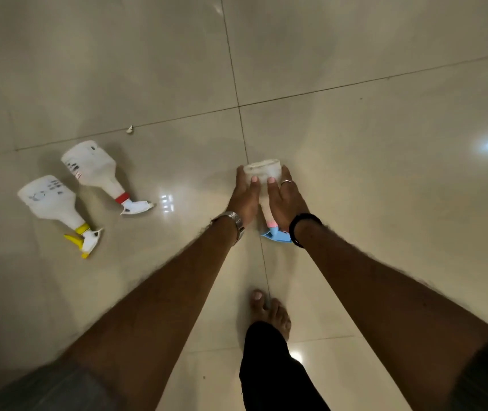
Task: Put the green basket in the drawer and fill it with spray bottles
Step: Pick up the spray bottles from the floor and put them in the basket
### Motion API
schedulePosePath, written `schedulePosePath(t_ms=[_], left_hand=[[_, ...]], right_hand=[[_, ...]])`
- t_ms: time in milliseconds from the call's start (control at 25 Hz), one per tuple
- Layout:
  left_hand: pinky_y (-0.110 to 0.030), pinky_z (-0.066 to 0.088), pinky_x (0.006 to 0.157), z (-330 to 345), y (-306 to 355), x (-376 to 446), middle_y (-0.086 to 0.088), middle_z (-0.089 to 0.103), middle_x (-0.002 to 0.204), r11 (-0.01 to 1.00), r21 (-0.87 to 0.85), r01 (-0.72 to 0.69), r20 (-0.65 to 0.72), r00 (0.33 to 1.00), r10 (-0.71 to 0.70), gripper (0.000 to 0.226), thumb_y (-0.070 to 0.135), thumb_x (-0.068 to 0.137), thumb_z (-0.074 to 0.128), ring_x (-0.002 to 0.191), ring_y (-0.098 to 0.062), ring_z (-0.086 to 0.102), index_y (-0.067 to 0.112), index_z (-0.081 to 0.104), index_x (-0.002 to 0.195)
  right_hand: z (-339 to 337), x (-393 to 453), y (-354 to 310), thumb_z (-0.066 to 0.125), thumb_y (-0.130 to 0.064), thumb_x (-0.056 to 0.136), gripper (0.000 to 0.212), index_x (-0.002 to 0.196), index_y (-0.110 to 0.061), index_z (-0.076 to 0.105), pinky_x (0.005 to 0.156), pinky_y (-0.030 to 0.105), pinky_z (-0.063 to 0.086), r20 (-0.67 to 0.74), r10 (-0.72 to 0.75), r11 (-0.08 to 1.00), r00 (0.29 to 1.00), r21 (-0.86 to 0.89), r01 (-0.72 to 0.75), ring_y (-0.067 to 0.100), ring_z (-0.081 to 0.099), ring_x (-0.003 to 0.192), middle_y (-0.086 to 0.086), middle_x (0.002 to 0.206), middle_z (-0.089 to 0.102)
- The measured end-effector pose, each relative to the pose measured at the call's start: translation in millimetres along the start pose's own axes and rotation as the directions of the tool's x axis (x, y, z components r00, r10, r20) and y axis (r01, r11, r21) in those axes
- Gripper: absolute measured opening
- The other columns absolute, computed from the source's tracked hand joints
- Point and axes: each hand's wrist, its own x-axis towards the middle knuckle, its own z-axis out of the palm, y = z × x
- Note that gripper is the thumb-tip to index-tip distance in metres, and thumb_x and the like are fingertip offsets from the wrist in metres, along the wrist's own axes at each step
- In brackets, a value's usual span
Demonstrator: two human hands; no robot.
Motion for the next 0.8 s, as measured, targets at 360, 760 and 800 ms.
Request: schedulePosePath(t_ms=[360,760,800], left_hand=[[-0.036,0.066,0.073,-48,33,-189,-0.007,0.066,0.125,0.953,0.030,0.301,-0.007,0.954,-0.301,0.084,0.076,0.074,0.062,0.083,-0.020,0.070,0.036,0.049,0.146],[-0.031,0.060,0.056,-163,100,-449,-0.005,0.060,0.077,0.875,-0.373,0.308,-0.233,0.882,-0.410,0.070,0.090,0.056,0.065,0.057,-0.021,0.057,0.022,0.061,0.073],[-0.032,0.061,0.057,-179,96,-469,-0.007,0.059,0.079,0.855,-0.429,0.292,-0.244,0.874,-0.421,0.075,0.088,0.058,0.064,0.057,-0.022,0.056,0.018,0.066,0.083]], right_hand=[[-41,-153,-62,0.020,-0.066,0.098,0.067,0.157,-0.034,0.025,0.111,0.042,0.041,0.174,0.299,0.936,0.938,-0.247,-0.252,0.038,0.062,0.118,0.015,0.147,0.053],[-42,-351,-286,0.034,-0.073,0.092,0.055,0.120,-0.032,0.057,0.070,0.032,0.056,0.549,0.401,0.903,0.734,-0.370,-0.216,0.020,0.069,0.060,0.009,0.074,0.072],[-30,-367,-301,0.037,-0.067,0.095,0.049,0.122,-0.033,0.059,0.069,0.031,0.054,0.595,0.361,0.919,0.718,-0.358,-0.166,0.020,0.067,0.057,0.009,0.070,0.071]])
